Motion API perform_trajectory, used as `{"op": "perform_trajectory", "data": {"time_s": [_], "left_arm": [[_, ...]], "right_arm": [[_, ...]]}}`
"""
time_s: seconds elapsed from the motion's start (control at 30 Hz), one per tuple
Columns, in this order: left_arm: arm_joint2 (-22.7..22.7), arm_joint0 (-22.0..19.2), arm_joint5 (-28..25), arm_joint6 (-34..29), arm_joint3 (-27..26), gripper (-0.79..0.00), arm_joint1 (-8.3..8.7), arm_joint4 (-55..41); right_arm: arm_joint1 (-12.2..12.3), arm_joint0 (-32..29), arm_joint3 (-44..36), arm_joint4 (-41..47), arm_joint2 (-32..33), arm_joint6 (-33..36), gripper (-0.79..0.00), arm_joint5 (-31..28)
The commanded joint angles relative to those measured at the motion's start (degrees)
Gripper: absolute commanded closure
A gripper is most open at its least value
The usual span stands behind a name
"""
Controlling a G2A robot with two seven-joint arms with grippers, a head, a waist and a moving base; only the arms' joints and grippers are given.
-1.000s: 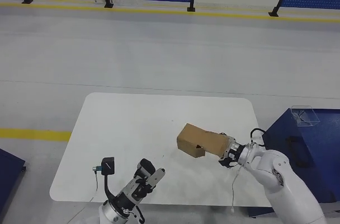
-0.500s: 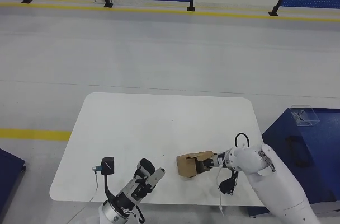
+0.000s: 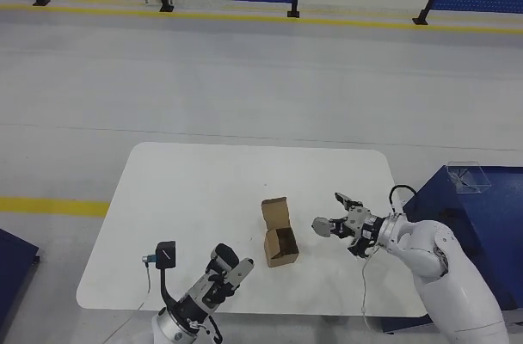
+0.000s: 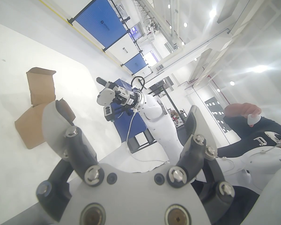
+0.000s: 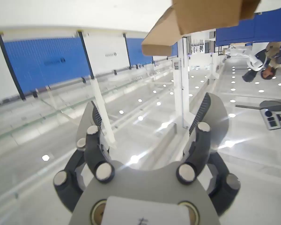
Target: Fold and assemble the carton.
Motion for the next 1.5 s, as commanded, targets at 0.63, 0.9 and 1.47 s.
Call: {"op": "perform_trajectory", "data": {"time_s": [0.63, 0.9, 1.47], "left_arm": [[-0.6, -0.8, 1.8, 0.9, 0.7, -0.785, 0.0, 3.7], [12.4, -14.6, 30.5, -3.0, 9.3, -0.785, -2.03, 43.1], [29.6, -35.8, 46.7, -15.2, 35.2, -0.785, -10.18, 55.0]], "right_arm": [[0.3, 2.0, 10.5, -46.8, -4.7, 50.2, -0.785, -6.3], [1.4, 0.2, 3.9, -84.7, -8.8, 39.5, -0.785, -22.5], [2.2, -3.9, -1.1, -129.4, -16.4, 39.6, -0.785, -35.6]]}}
